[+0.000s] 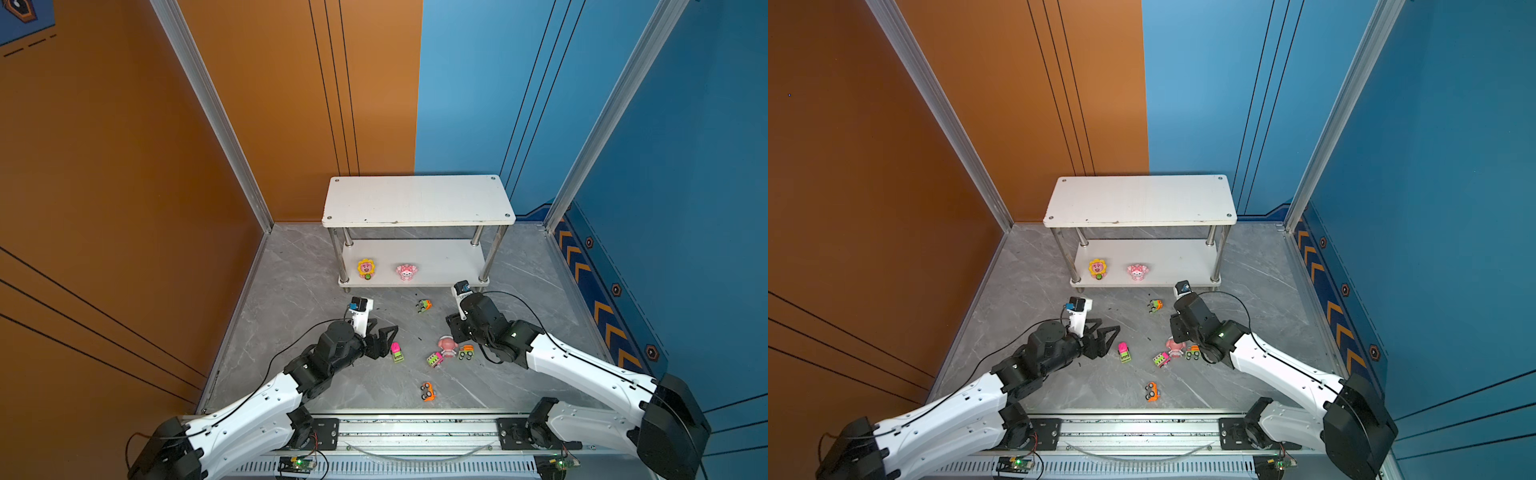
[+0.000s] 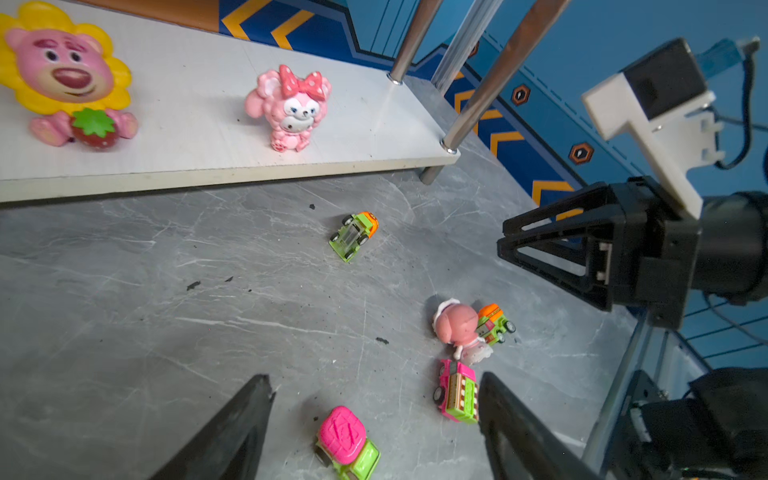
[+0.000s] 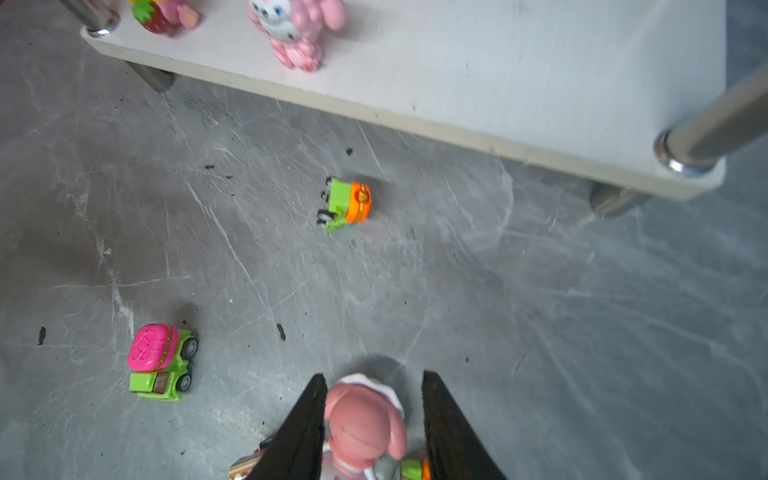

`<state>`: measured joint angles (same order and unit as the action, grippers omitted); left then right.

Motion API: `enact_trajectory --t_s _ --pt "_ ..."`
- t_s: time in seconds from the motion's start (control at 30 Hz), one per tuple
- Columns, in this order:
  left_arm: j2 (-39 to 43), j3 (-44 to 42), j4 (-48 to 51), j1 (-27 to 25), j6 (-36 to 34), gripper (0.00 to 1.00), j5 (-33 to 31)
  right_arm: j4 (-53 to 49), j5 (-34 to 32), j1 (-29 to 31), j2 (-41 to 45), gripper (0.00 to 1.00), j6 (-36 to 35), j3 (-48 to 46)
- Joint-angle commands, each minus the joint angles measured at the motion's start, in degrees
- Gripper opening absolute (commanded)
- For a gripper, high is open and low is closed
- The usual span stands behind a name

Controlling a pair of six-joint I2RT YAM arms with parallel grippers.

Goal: Place and organize the plastic toys onto the shelf
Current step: 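Pull the right gripper back toward the table toys while the left arm advances, then lower both grippers around the pink Hello Kitty figure on the table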

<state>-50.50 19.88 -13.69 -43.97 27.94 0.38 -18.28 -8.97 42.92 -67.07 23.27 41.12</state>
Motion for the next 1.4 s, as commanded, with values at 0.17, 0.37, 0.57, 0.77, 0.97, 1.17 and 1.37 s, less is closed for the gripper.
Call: enact_trajectory --t_s 0.17,0.37,0.57,0.77,0.97,1.17,1.37 --pt "-10.62 5.54 -3.09 -5.46 -0.37 0.71 3.2 -8.62 3.88 1.23 -8.96 0.08 8.44 -0.98" --pt "-13.12 7.21 -3.09 -8.2 -1.26 0.73 1.22 -9.14 2.51 2.38 -11.17 0.05 9.55 -1.69" --pt "-17.9 10.65 -2.39 -9.32 -2.67 0.75 1.52 -5.09 5.63 5.64 -13.61 0.04 12.82 -3.67" --pt "-21.25 12.64 -2.06 -9.39 -3.24 0.75 1.95 8.39 14.87 7.98 -16.01 0.04 17.37 -3.94" --pt "-20.95 11.9 -0.9 -9.42 -3.92 0.76 -0.1 15.85 18.02 6.51 -12.09 0.05 17.02 -3.95" --pt "-23.83 13.51 1.29 -10.01 -7.67 0.65 -0.84 5.02 15.16 -1.71 -0.28 0.05 13.6 -4.77" --pt "-31.59 18.31 1.58 -10.65 -8.61 0.65 0.82 -8.69 9.19 -6.1 7.8 0.07 10.55 -5.63"
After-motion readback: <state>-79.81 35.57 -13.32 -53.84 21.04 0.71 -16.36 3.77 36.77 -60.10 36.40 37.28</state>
